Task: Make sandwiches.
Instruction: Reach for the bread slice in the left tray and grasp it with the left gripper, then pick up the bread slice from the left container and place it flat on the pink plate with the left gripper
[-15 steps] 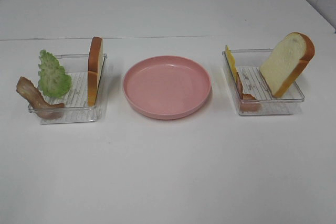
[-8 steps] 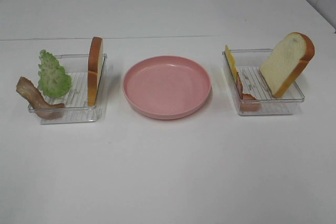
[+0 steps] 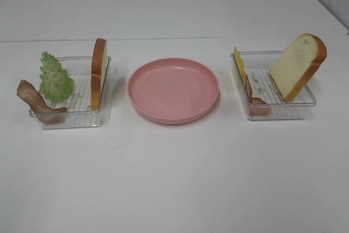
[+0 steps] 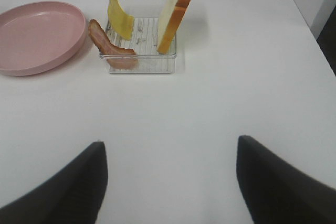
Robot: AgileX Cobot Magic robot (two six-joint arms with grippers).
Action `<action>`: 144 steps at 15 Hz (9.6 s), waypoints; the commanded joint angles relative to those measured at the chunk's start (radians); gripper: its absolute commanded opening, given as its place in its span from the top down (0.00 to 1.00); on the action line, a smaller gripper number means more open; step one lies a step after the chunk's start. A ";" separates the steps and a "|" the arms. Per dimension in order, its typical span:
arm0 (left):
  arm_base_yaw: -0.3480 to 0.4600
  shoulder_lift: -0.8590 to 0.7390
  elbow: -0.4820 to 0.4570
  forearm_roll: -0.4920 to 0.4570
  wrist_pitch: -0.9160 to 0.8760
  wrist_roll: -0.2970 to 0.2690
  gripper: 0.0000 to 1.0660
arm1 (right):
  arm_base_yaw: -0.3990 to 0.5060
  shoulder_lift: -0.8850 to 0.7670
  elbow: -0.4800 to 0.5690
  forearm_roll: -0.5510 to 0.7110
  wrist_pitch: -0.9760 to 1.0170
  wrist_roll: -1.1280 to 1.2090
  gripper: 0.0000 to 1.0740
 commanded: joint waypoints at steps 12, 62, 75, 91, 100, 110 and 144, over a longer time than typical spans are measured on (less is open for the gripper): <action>0.002 0.028 -0.031 -0.072 -0.093 -0.009 0.20 | -0.008 -0.005 0.002 -0.004 -0.013 -0.007 0.38; -0.454 2.146 -1.394 0.145 0.034 -0.395 0.40 | -0.008 -0.005 0.002 -0.004 -0.013 -0.007 0.38; -0.454 2.210 -1.394 0.122 0.063 -0.388 0.66 | -0.008 -0.005 0.002 -0.004 -0.013 -0.007 0.38; -0.439 2.082 -1.467 -0.030 0.056 -0.207 1.00 | -0.008 -0.005 0.002 -0.003 -0.013 -0.007 0.38; -0.361 2.167 -1.467 -0.665 -0.101 0.063 1.00 | -0.008 -0.005 0.002 -0.003 -0.013 -0.007 0.38; -0.364 2.373 -1.467 -0.884 -0.092 0.099 1.00 | -0.008 -0.005 0.002 -0.003 -0.013 -0.007 0.38; -0.392 2.349 -1.602 -0.566 0.109 0.012 0.25 | -0.008 -0.005 0.002 0.000 -0.013 -0.007 0.38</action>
